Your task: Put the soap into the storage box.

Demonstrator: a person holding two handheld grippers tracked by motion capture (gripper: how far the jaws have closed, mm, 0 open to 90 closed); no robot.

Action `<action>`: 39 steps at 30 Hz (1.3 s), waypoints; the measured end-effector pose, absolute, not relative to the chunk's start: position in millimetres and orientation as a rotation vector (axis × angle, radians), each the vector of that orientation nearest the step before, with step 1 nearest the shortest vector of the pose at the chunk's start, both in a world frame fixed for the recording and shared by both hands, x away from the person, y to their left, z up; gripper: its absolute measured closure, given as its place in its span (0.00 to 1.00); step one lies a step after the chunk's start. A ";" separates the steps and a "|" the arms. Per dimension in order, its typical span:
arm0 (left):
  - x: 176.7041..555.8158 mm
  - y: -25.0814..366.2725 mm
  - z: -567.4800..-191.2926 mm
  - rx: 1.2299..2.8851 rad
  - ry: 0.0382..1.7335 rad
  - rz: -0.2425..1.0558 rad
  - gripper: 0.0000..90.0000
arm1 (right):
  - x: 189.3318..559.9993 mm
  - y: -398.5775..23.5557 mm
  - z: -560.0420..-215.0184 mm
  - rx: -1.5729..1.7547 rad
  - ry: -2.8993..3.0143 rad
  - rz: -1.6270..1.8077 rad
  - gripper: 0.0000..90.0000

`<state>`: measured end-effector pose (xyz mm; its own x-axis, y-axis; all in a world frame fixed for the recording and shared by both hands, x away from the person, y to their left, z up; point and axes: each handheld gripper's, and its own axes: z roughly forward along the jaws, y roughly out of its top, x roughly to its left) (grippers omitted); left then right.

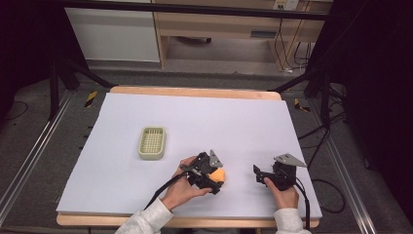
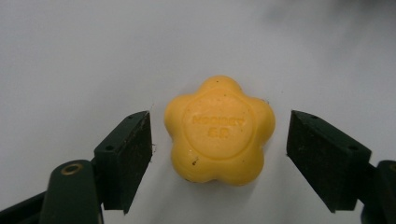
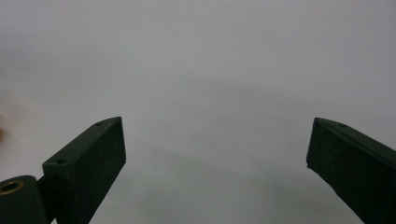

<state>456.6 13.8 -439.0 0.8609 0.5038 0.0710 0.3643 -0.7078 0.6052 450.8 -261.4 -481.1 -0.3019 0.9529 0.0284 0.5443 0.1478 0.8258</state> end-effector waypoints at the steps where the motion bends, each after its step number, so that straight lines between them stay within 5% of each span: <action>1: 456.7 12.5 -439.8 2.446 0.623 0.310 0.25 | 450.8 -261.4 -481.1 1.425 1.916 1.039 0.06; 39: 468.3 -4.0 -458.8 2.556 0.628 0.293 0.27 | 450.9 -262.1 -480.8 1.424 1.916 1.044 0.06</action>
<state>468.3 -4.0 -458.8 0.8711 0.4831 0.0887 0.3781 -0.7747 0.5068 450.9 -262.1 -480.8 -0.3040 0.9521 0.0317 0.5428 0.1458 0.8271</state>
